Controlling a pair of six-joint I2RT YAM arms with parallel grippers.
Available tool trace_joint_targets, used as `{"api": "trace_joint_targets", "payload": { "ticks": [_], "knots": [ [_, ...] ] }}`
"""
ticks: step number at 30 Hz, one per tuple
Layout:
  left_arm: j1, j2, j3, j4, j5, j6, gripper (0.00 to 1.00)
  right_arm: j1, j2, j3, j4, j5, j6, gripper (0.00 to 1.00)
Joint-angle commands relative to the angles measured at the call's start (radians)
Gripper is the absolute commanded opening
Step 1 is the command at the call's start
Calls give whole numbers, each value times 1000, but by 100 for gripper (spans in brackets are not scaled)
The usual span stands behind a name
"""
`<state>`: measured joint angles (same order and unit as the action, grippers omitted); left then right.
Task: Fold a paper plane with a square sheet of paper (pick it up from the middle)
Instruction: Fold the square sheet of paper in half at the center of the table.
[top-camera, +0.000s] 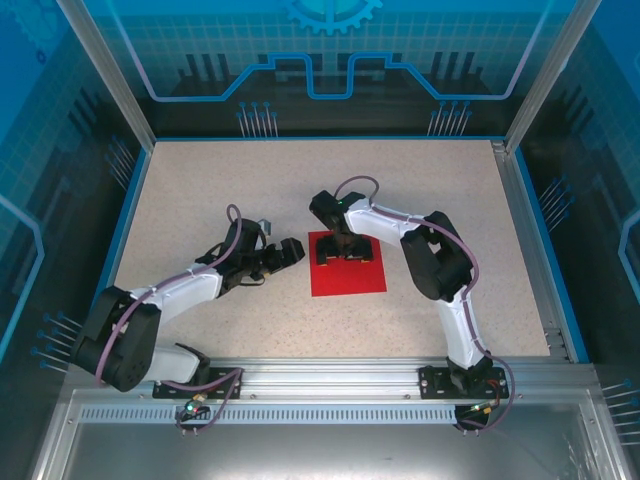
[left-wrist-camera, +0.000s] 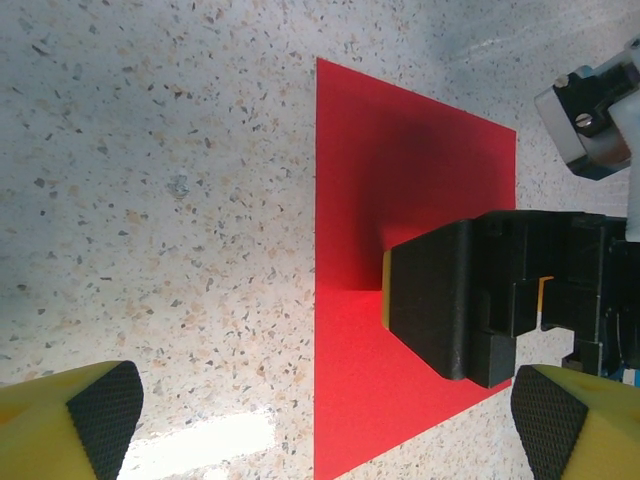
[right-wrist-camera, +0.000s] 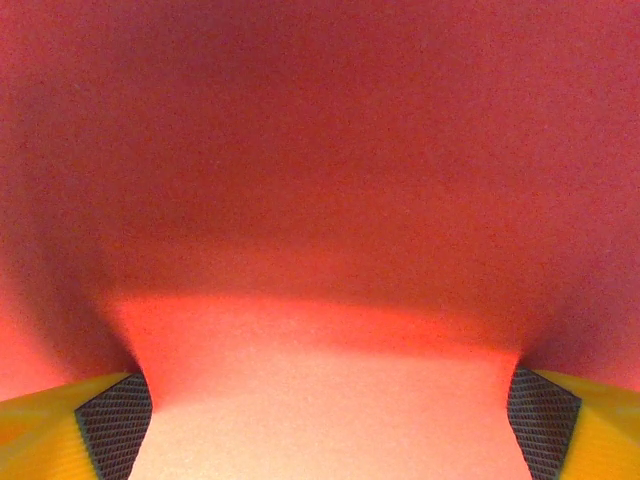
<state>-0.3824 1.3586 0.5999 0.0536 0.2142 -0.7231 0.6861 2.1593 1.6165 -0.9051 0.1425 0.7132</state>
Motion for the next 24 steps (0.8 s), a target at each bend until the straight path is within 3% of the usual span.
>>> {"api": "trace_joint_targets", "payload": {
  "ticks": [1, 13, 24],
  "knots": [
    [-7, 8, 29, -24, 9, 30, 99, -3, 46, -51, 20, -29, -7, 94],
    [-7, 4, 34, -29, 19, 37, 99, -14, -65, -14, 4, 8, -35, 99],
    [-7, 17, 41, -28, 34, 45, 99, -21, 7, -59, 37, -20, -32, 99]
  ]
}}
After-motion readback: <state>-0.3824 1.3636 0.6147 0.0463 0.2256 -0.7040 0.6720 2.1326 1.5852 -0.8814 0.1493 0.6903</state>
